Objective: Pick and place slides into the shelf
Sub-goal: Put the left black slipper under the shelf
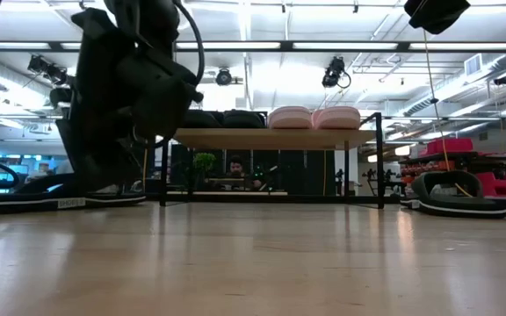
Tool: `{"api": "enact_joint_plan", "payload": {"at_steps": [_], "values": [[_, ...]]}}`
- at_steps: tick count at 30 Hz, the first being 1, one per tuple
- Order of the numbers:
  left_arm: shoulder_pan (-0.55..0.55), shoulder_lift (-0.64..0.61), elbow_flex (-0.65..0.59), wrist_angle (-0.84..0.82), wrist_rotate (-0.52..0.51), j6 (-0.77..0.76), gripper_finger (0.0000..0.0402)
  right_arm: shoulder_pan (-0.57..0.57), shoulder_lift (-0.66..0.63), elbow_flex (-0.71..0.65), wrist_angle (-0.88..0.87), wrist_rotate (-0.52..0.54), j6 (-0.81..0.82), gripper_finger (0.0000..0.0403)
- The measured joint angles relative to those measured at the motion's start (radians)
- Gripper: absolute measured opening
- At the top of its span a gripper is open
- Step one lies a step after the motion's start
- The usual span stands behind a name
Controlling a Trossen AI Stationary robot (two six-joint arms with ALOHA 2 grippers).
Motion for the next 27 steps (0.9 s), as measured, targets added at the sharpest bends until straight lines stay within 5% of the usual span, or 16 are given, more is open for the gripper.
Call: {"api": "enact_joint_plan", "payload": {"at_steps": [19, 27], "values": [[0.063, 0.000, -0.121, 0.088, -0.060, -0.017, 0.0158, 0.000, 0.000, 0.000, 0.001, 0.001, 0.002, 0.0104], [0.023, 0.000, -0.069, 0.089, -0.060, 0.032, 0.0050, 0.000, 0.000, 0.000, 0.001, 0.002, 0.002, 0.0104]]}}
